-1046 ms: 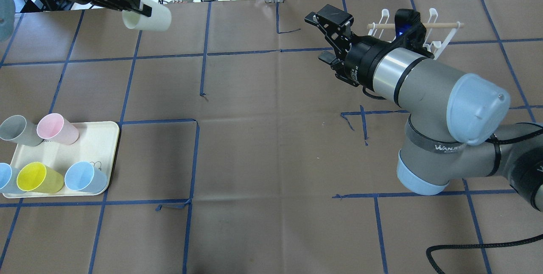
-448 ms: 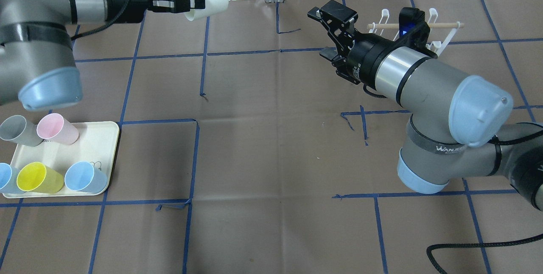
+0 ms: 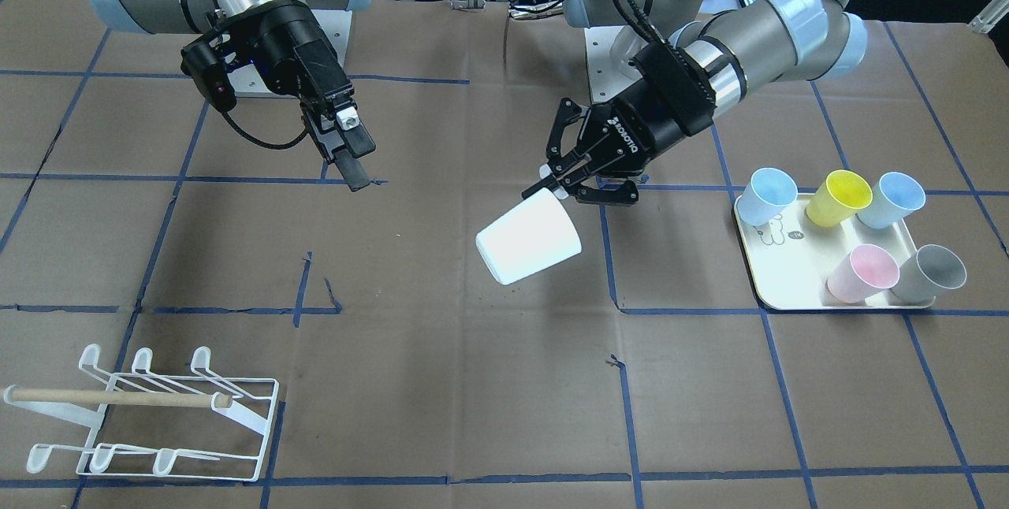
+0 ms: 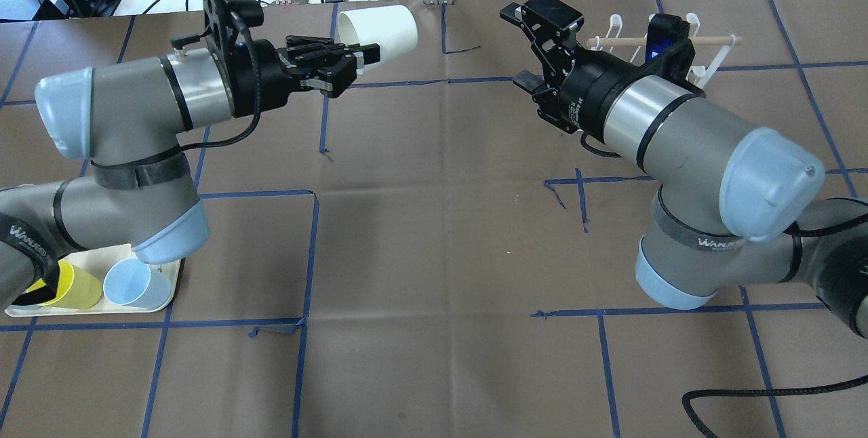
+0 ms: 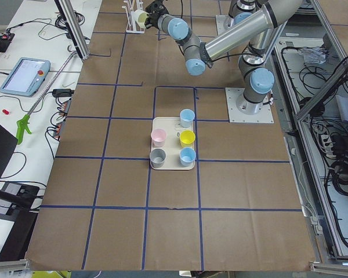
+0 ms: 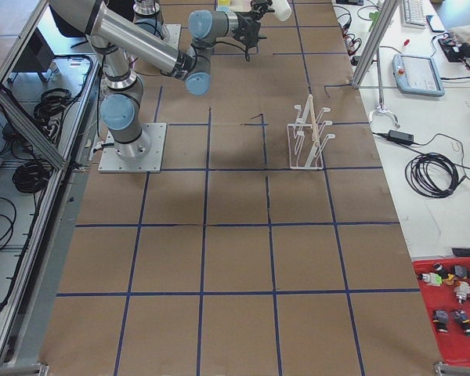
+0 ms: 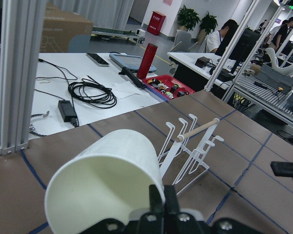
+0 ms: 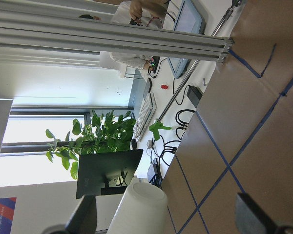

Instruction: Transfer IKEA cup to right arm and place on rack

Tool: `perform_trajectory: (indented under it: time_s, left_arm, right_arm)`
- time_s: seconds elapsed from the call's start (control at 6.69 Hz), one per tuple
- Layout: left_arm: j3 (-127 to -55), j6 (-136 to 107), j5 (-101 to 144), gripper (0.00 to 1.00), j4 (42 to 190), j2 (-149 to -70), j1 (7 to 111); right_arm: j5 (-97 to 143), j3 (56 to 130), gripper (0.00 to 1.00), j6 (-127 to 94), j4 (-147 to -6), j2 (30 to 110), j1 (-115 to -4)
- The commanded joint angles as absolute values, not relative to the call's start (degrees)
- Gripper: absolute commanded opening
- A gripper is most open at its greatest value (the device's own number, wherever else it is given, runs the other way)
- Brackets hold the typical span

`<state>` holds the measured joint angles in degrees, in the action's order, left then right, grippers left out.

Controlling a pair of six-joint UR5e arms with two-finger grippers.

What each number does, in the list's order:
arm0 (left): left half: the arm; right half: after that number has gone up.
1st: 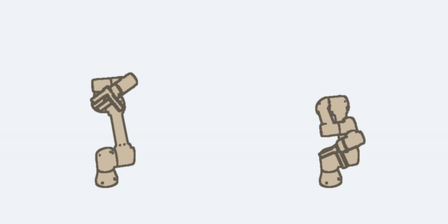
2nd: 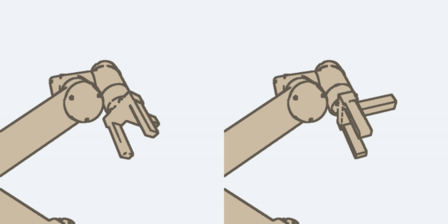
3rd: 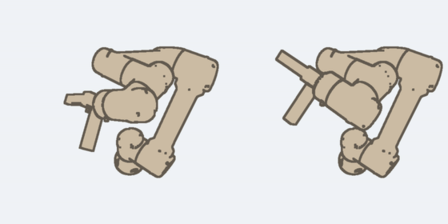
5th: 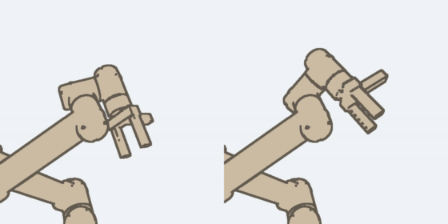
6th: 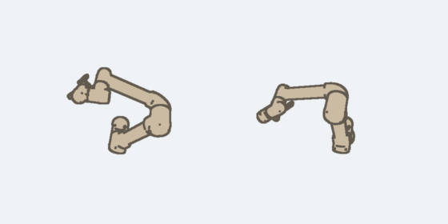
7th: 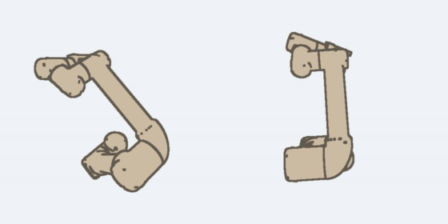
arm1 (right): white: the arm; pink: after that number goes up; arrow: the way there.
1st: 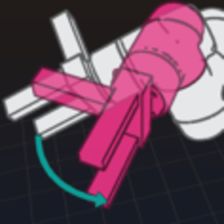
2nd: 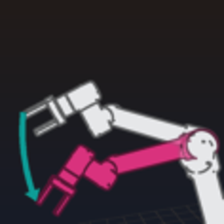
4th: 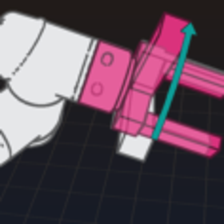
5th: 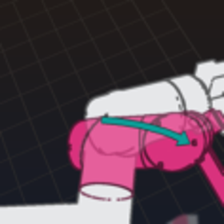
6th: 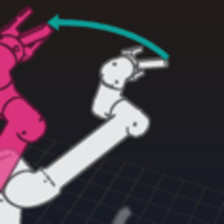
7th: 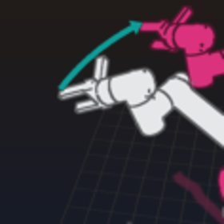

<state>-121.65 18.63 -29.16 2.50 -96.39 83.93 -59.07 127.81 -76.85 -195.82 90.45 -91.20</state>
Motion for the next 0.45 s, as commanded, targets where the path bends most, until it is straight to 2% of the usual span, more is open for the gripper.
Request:
perform_trajectory:
  time_s: [0.0,0.3]
  left_arm:
    - [-123.5,17.4,-29.1,0.07,-2.9,-97.3,86.9]
    - [-123.5,17.3,-29.2,0.09,-3.1,-97.3,87.6]
  right_arm:
    - [-58.5,129.7,1.0,-79.9,-195.9,90.5,-91.3]
    - [-59.3,133.5,1.0,-80.1,-195.1,90.6,-91.4]
